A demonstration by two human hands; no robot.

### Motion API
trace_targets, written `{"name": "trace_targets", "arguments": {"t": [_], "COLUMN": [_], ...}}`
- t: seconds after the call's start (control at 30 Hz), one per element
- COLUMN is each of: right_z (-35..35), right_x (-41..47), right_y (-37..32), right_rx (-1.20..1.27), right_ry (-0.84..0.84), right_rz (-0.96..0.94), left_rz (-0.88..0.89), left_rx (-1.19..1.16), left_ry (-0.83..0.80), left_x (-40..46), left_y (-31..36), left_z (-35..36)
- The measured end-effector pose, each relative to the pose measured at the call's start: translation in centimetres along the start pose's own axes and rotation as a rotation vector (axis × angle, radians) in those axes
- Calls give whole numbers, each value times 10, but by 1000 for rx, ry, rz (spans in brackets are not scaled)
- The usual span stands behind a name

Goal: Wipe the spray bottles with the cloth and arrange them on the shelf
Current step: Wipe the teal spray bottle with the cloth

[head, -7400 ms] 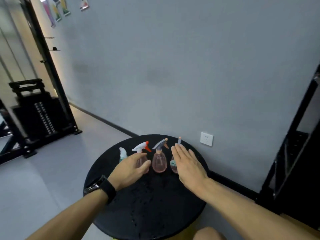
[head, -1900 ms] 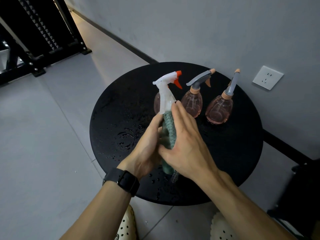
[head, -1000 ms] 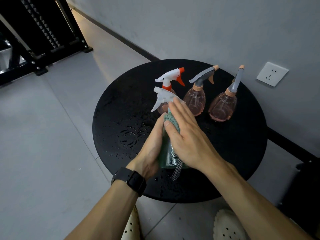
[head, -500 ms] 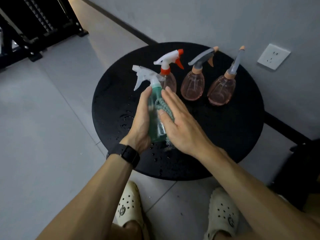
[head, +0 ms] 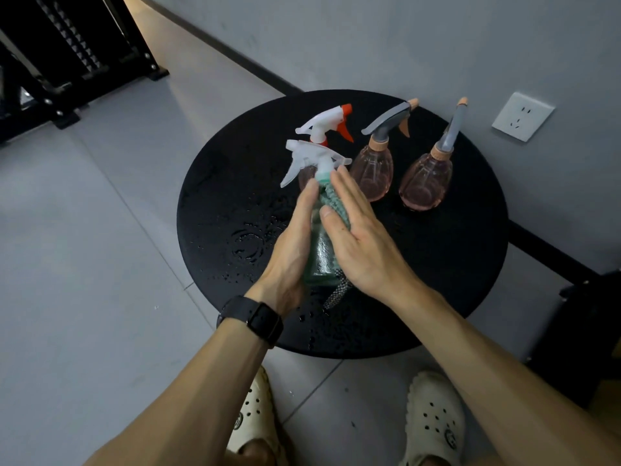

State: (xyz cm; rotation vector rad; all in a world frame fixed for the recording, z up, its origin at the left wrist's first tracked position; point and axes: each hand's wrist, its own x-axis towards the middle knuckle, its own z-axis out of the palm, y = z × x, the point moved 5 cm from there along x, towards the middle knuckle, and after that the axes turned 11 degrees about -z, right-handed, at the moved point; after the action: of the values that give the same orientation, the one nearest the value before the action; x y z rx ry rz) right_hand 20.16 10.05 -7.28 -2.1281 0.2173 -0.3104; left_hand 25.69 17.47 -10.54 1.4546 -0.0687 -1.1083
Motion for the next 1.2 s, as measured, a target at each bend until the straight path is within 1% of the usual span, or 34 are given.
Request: {"name": "trace_targets", "arguments": {"t": [0.2, 0.37, 0.47, 0.6, 0.67, 0.77, 0.87, 0.97, 1.07, 1.2], "right_z": [12, 3, -9, -17, -12, -4, 5, 12, 11, 0], "right_x": [-9, -4, 2, 5, 4, 1, -4, -7, -4, 2], "right_y": [-5, -5, -1, 3, 4, 3, -1, -4, -5, -2], "right_rx": [75, 66, 95, 92, 69, 69, 108, 129, 111, 104], "right_ry": [-6, 31, 84, 127, 117, 100, 81, 66, 66, 103], "right_rz": [-9, -15, 17, 35, 25, 10, -5, -15, -17, 9], "left_rz": [66, 104, 70, -37, -32, 26, 89, 112, 107, 33], "left_rx": [-64, -98, -27, 80, 99, 82, 14, -39, -39, 26], "left_ry": [59, -3, -27, -24, -27, 18, 49, 81, 111, 84], "left_x": [0, -1, -3, -2, -1, -4, -4, -2, -1, 1], "left_y": [9, 9, 4, -5, -4, 1, 10, 13, 11, 5], "left_z": [-15, -6, 2, 7, 9, 5, -5, -15, -18, -11]}}
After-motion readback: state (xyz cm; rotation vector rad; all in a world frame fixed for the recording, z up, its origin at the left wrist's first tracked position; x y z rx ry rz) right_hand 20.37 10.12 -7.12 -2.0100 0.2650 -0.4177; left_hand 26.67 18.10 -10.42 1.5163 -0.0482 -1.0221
